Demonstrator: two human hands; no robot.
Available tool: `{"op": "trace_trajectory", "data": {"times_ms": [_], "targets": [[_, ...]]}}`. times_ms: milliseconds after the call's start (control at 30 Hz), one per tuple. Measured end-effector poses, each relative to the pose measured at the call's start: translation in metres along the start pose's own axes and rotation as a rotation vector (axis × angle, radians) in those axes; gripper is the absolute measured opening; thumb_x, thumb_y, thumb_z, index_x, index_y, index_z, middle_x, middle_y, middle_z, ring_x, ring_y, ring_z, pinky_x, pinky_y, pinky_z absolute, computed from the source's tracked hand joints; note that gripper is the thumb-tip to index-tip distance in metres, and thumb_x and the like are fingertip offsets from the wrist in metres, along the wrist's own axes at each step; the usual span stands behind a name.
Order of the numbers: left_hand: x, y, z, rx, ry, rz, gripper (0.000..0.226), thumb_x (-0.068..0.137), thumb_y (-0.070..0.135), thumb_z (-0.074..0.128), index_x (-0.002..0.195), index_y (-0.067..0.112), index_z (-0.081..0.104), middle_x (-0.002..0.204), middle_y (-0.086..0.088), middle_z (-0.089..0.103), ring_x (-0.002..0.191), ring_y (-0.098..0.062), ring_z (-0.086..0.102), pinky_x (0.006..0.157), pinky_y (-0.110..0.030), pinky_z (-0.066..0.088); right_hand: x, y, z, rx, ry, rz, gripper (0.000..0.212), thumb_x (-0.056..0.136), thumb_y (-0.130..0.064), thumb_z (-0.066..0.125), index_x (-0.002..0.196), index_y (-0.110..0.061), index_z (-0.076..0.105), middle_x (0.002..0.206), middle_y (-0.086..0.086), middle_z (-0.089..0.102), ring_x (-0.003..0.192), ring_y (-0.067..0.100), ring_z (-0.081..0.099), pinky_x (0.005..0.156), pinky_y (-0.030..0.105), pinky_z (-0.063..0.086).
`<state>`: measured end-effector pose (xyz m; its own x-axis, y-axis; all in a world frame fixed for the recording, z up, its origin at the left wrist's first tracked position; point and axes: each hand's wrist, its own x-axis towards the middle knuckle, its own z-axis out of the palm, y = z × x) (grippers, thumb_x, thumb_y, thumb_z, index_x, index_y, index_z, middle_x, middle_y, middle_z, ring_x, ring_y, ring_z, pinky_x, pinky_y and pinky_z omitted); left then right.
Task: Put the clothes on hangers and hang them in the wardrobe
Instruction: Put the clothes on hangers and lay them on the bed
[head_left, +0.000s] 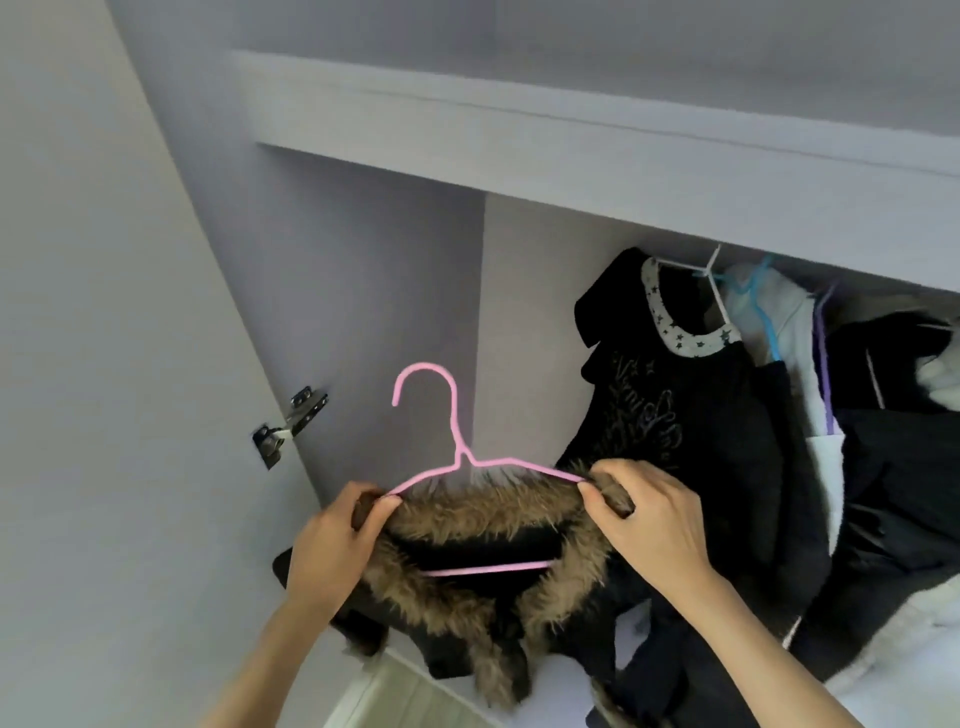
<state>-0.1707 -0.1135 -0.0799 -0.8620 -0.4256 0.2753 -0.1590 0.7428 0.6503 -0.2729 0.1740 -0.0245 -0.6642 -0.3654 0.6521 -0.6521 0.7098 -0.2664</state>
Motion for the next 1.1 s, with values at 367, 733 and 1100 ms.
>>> {"op": "trace_trajectory", "data": {"times_ms": [367,733,1100], "targets": [[-0.23,-0.037,-0.072,0.208,0.326,-0.518,0.036,0.083,0.055,0.047,0.077,0.022,0.06,0.068,0.008,0.062,0.065,-0.019,0.057,0.057,-0.033,0.044,-0.073,-0.103,0.058,0.318,-0.34,-0.312,0.039,0.082,-0.044,0.048,0.084,-0.01,0.067,0.076,0.0,0.068,0.067,0.022,0.064,0.066,0.031,0.043],[-0.472,-0.013,-0.143,0.277,0.849,-1.0,0.038,0.075,0.05,0.053,0.073,0.014,0.063,0.074,0.005,0.052,0.066,-0.017,0.052,0.058,-0.031,0.039,-0.163,-0.307,0.063,0.74,-0.702,-0.708,0.037,0.081,-0.045,0.047,0.083,-0.012,0.064,0.073,-0.003,0.063,0.064,0.016,0.054,0.066,0.025,0.033],[-0.681,0.055,-0.237,0.547,1.194,-1.26,0.037,0.069,0.054,0.063,0.065,0.017,0.064,0.066,0.011,0.059,0.062,-0.011,0.057,0.056,-0.023,0.043,-0.286,-0.541,-0.024,1.092,-0.87,-1.107,0.021,0.076,-0.022,0.074,0.09,-0.008,0.067,0.083,0.004,0.066,0.075,0.013,0.057,0.072,0.021,0.044]]}}
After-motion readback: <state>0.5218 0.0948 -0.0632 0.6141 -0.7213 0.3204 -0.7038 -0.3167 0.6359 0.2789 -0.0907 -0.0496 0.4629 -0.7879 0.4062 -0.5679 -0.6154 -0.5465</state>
